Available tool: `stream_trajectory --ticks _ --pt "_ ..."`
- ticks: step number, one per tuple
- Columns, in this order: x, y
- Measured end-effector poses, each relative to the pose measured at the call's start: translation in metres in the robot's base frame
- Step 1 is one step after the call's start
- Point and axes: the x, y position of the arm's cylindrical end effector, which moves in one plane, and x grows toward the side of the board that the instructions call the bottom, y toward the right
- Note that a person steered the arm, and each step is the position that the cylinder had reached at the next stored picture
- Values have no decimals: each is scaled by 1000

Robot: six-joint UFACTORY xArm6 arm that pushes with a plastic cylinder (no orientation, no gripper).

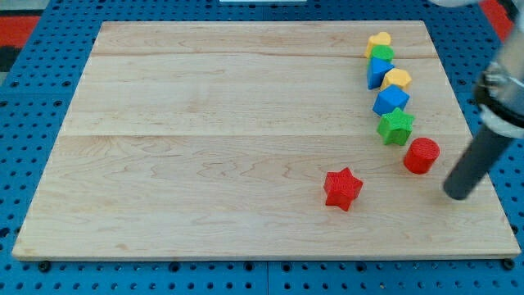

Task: Move the red circle to the bottom of the green star

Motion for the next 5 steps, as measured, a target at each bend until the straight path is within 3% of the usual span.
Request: stream_trajectory --ticks 2,5 --pt "-11 6" --pt "-36 -56"
